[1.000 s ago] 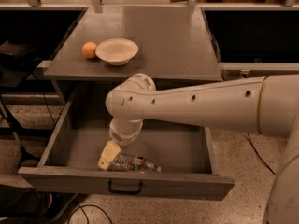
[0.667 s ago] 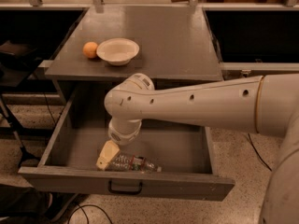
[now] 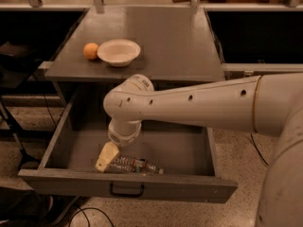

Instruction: Pick water bottle from top drawer and place on counter

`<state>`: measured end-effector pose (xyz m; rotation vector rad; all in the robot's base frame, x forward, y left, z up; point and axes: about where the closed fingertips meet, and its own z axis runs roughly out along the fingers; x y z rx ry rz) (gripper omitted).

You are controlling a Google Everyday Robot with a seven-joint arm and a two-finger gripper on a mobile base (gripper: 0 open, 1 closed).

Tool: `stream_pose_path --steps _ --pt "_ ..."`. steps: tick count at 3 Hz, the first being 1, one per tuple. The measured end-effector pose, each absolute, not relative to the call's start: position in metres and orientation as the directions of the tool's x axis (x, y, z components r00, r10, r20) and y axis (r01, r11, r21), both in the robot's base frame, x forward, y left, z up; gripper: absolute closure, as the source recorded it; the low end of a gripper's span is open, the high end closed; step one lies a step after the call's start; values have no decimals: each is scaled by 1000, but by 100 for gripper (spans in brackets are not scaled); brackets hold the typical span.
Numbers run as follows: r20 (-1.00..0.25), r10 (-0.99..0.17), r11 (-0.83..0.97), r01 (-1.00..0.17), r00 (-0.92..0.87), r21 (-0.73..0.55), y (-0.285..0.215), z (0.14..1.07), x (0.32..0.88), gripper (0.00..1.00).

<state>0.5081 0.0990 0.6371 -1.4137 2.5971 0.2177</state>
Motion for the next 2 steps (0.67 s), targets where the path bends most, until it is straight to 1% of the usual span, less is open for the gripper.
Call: stream_pose_path --steps 2 --pt "-232 -812 541 -840 -536 47 98 638 510 0"
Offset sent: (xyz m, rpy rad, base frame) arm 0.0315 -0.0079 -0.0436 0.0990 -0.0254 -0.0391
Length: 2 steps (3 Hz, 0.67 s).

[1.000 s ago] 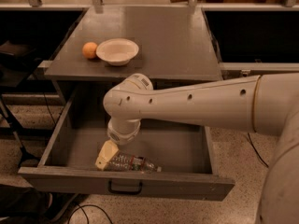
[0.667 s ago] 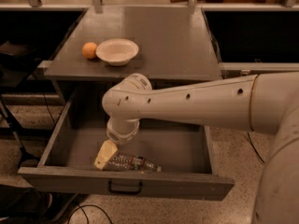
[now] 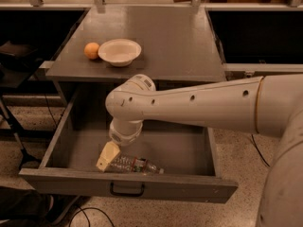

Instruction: Pick water bottle from top drawer and place on counter

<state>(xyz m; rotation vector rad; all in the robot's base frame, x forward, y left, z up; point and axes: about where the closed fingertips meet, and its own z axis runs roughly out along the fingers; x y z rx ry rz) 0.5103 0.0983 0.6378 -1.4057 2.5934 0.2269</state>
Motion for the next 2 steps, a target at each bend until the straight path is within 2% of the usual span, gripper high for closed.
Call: stream_pose_path --steps 2 --pt "-256 -802 546 -836 -539 49 88 635 519 0"
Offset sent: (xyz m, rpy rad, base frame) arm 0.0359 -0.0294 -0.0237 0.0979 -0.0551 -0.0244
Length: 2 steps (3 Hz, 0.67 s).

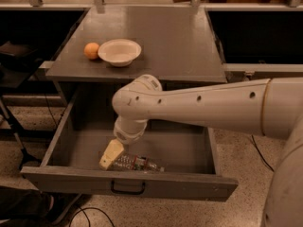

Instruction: Pick water bottle from top drawer and place on counter

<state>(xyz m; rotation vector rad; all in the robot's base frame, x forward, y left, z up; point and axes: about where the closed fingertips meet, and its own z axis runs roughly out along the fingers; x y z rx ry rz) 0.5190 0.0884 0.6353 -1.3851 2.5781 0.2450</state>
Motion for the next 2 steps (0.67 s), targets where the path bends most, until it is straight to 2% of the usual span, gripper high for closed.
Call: stream_pose_path --steps 2 --pt "-279 -795 549 -834 -539 50 82 636 526 0"
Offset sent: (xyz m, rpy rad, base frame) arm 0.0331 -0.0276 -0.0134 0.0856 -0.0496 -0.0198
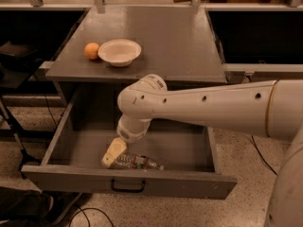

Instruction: Pick water bottle from top drawer and place on counter

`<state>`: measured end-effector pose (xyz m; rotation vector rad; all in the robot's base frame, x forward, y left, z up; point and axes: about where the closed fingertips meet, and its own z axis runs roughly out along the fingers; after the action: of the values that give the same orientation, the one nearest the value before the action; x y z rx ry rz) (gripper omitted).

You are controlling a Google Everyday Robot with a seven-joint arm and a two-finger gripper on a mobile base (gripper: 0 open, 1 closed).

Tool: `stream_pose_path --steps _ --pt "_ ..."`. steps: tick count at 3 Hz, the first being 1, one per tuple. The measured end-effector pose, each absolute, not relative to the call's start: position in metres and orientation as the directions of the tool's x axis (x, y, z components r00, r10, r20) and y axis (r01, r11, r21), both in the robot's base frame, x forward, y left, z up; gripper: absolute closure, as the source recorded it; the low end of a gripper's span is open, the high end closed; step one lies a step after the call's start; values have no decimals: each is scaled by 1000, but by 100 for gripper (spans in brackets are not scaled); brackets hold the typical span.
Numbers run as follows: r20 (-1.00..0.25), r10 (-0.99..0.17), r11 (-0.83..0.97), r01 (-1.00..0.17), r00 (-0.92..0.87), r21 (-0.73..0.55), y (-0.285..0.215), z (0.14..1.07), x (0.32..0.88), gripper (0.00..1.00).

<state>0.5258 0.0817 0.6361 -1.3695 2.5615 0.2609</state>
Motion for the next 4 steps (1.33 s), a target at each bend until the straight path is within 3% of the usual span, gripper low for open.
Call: stream_pose_path --steps 3,4 --pt "-326 -775 557 -829 -542 55 69 621 550 0" --pt "-317 -779 553 -831 -541 61 72 615 548 18"
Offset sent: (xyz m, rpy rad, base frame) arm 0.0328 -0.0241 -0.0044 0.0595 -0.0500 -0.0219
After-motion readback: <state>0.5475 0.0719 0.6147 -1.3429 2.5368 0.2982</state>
